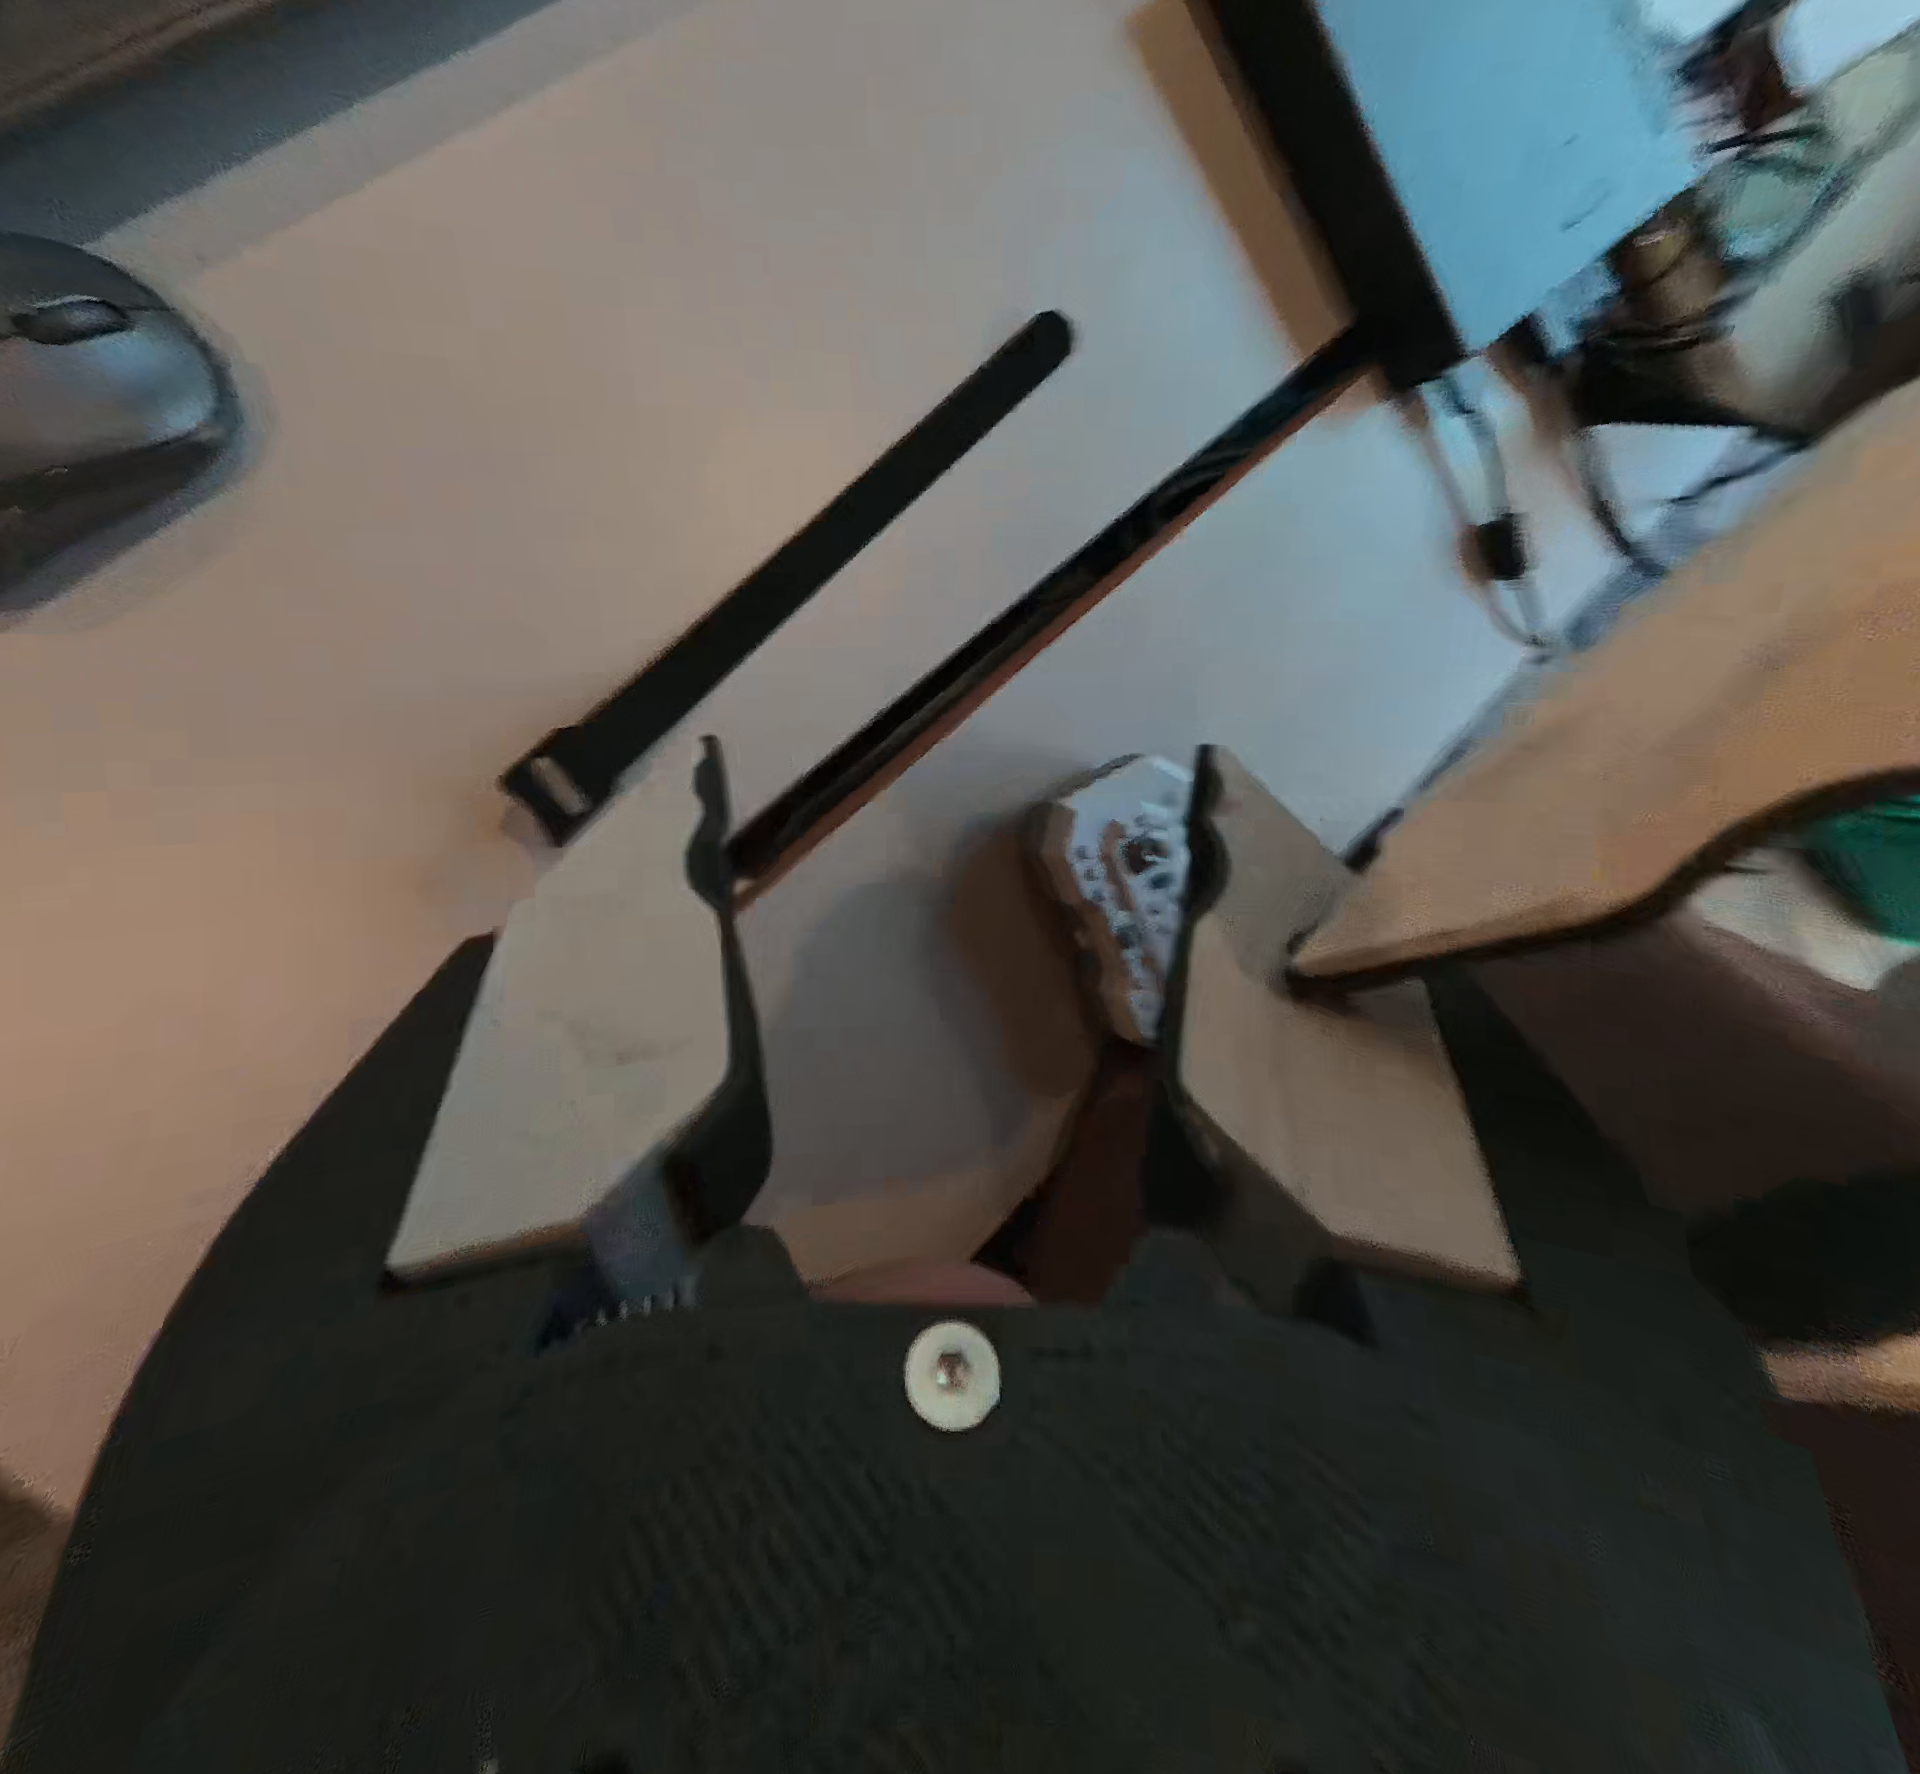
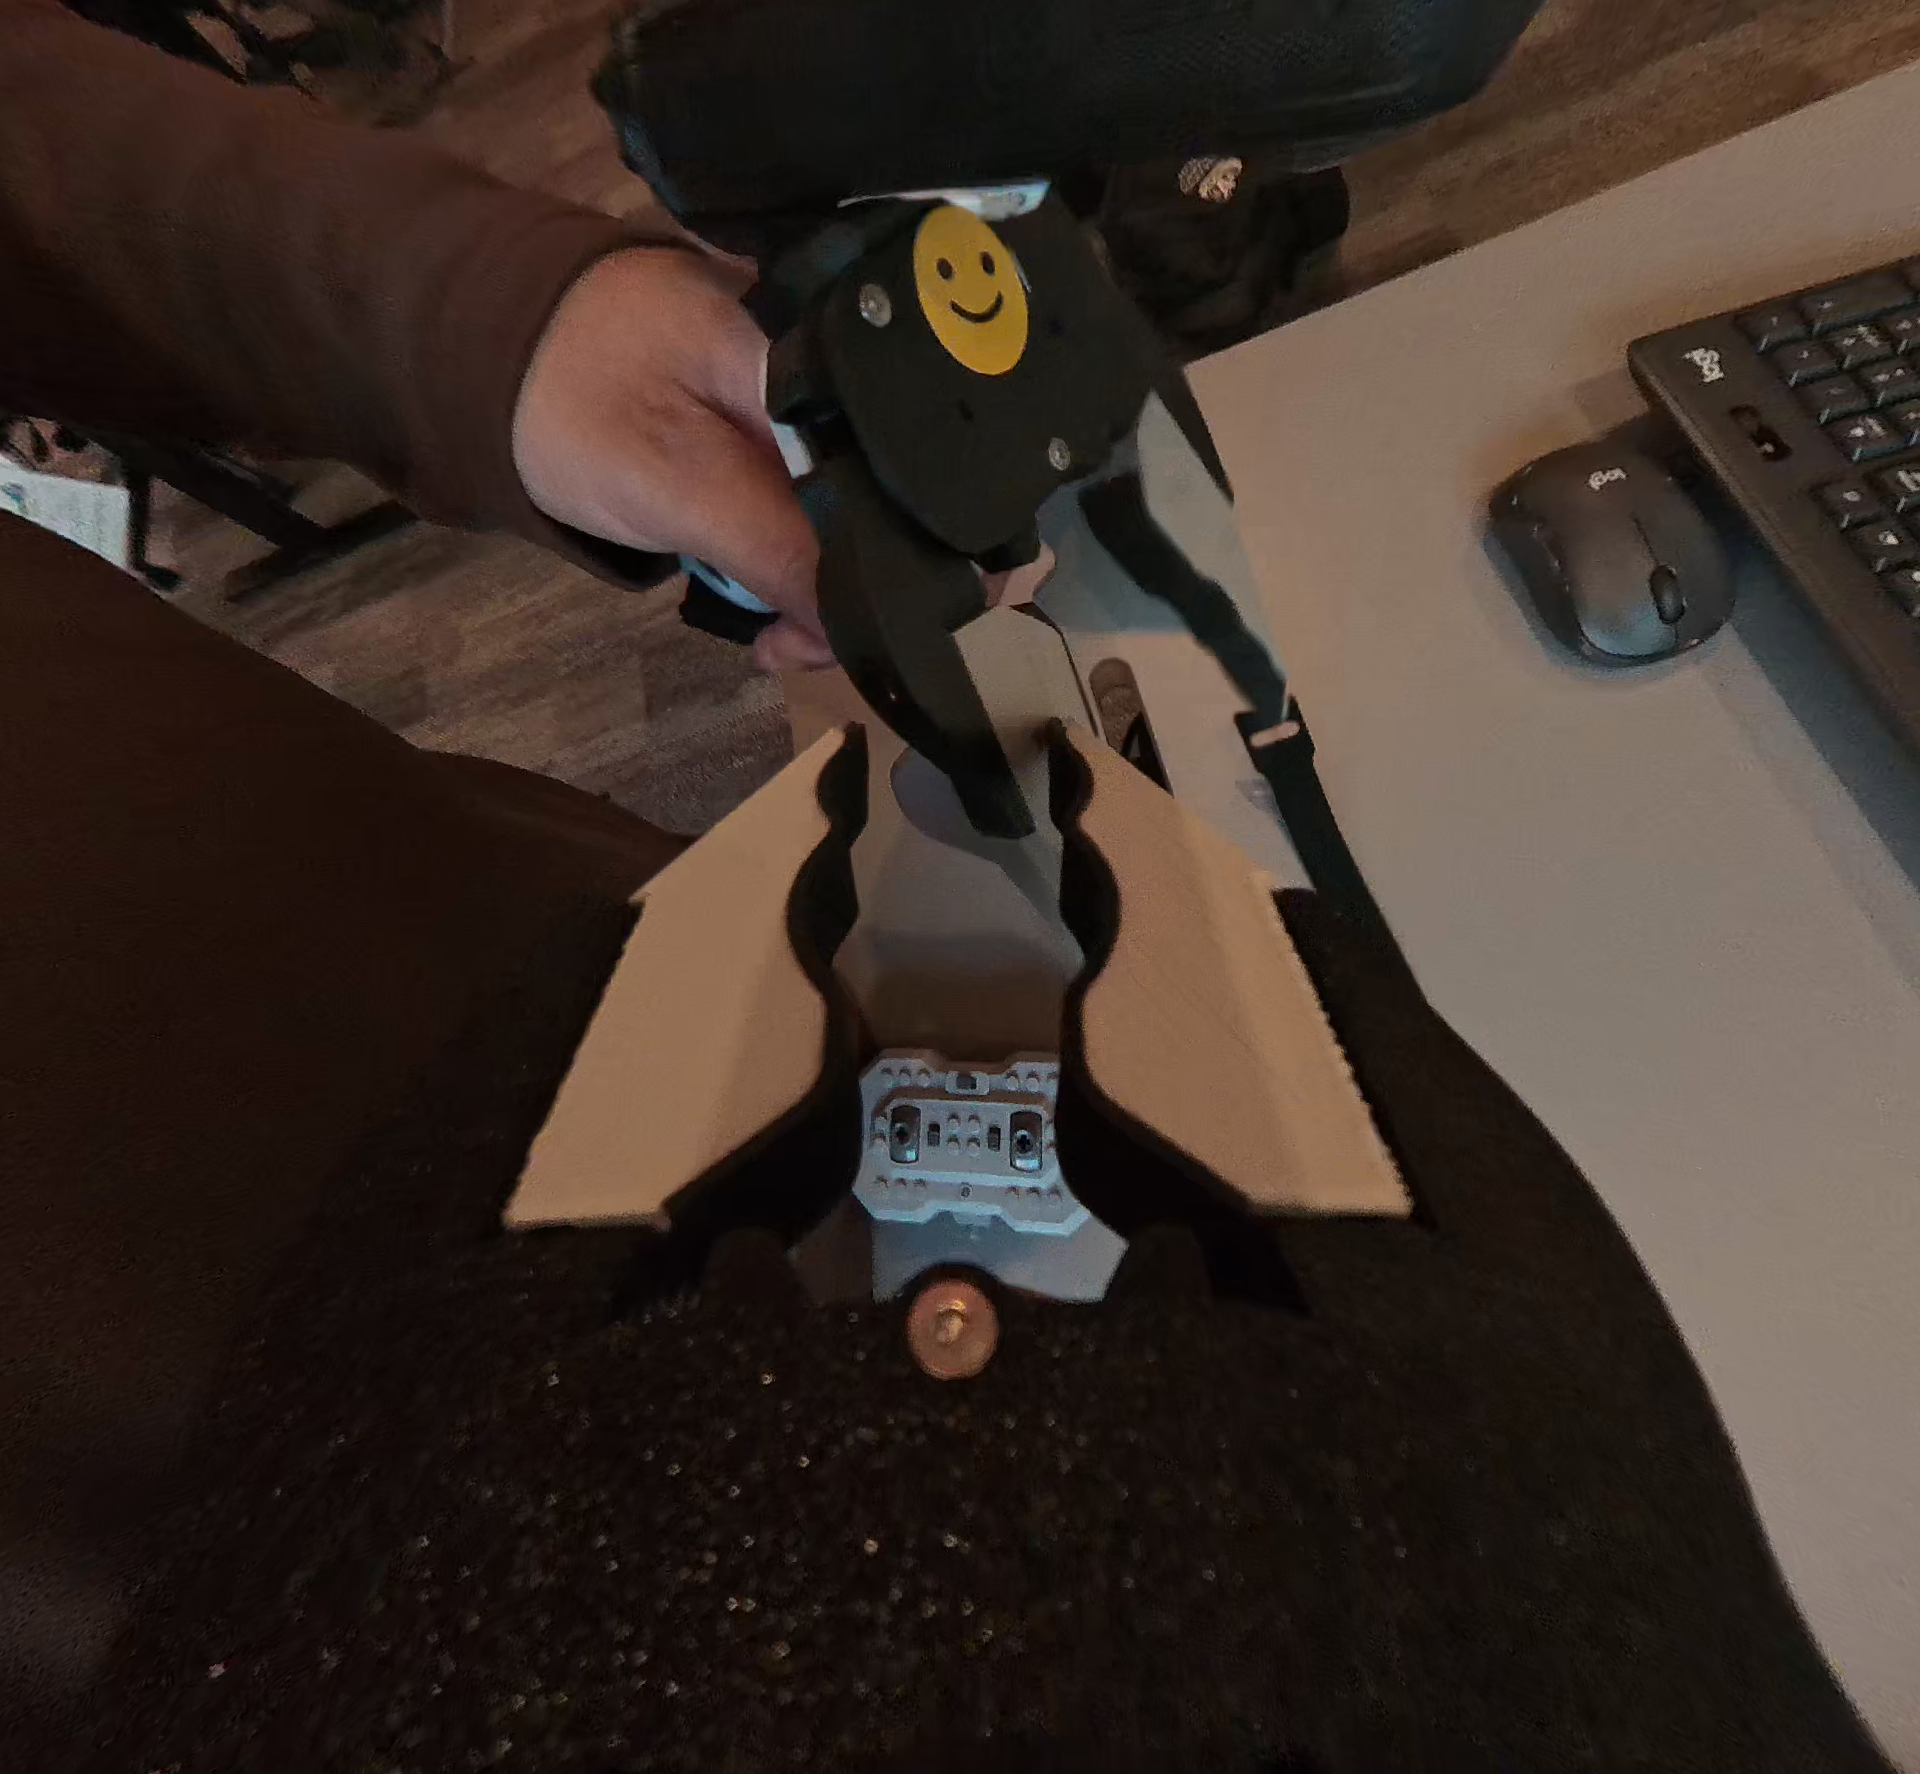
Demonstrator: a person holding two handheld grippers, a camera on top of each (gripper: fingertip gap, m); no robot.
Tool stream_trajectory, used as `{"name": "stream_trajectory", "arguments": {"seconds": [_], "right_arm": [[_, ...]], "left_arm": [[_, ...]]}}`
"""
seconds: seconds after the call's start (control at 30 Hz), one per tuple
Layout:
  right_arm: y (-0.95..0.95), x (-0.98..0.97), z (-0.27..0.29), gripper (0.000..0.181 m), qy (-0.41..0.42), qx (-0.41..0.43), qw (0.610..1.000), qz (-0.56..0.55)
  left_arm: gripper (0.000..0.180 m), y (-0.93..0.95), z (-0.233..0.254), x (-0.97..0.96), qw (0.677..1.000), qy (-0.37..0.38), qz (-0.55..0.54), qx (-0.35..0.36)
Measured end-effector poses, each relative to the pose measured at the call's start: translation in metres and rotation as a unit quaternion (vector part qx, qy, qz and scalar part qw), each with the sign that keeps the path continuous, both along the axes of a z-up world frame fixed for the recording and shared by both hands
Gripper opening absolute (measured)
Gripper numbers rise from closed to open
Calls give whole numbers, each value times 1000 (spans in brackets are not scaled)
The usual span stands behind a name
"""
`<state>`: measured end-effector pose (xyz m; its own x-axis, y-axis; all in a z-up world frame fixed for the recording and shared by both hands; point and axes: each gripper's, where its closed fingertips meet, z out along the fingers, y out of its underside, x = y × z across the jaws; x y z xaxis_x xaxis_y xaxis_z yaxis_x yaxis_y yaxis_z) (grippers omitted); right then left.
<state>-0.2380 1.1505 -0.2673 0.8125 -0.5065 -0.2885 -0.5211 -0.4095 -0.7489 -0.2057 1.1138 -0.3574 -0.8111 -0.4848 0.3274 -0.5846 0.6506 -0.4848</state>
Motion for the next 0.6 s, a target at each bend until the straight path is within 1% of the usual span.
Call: {"name": "stream_trajectory", "arguments": {"seconds": [0.07,0.1,0.17,0.2,0.3,0.37,0.4,0.47,0.53,0.6], "right_arm": [[1,-5,-7,32,1,-18,1000,5],[1,-6,-10,35,-1,-30,1000,4],[-2,-3,-16,40,-16,-62,998,-12],[-4,-2,-17,42,-19,-75,997,-20],[-4,-2,-9,62,-13,-65,997,-48],[-12,0,-16,64,13,-80,994,-79],[-24,1,-29,64,33,-112,988,-100],[-55,4,-53,61,55,-162,975,-141],[-91,6,-74,53,75,-174,962,-196],[-131,3,-92,53,97,-184,944,-256]], "left_arm": [[111,8,-8,8,998,-50,11,30],[112,12,-13,12,997,-58,25,45],[107,21,-17,29,992,-87,73,63],[103,26,-16,44,985,-121,99,70],[96,42,-1,86,959,-219,163,78],[94,45,6,100,949,-251,174,72],[92,46,4,101,950,-253,163,77],[99,57,-11,100,954,-235,148,110],[96,69,-25,95,959,-214,142,124],[96,81,-37,85,964,-194,132,128]]}}
